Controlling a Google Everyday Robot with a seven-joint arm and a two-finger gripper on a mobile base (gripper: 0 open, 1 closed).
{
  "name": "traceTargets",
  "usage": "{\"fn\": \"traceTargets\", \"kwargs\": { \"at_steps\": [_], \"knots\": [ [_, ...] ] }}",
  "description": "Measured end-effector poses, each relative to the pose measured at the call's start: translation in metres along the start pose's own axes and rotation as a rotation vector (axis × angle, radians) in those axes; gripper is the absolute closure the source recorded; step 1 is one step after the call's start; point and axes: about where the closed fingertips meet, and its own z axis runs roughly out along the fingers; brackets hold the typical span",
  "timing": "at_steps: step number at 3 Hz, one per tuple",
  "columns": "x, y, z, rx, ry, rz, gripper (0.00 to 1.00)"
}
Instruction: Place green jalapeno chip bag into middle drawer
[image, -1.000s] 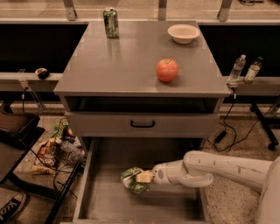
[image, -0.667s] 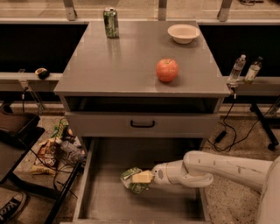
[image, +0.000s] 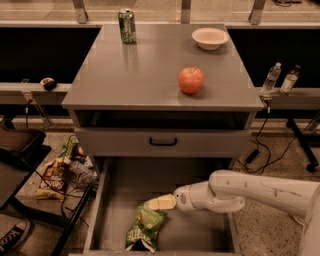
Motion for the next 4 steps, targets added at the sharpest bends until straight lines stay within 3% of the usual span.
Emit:
{"fn": "traceTargets", "kwargs": {
  "at_steps": [1, 2, 3, 4],
  "knots": [
    [-0.003, 0.037, -0.023, 0.037, 0.029, -0.092, 0.00],
    [0.029, 0.075, -0.048, 0.082, 0.200, -0.150, 0.00],
    [0.011, 0.102, -0.093, 0.165, 0.334, -0.182, 0.00],
    [-0.063, 0.129, -0.171, 0.272, 0.292, -0.194, 0.00]
  ]
}}
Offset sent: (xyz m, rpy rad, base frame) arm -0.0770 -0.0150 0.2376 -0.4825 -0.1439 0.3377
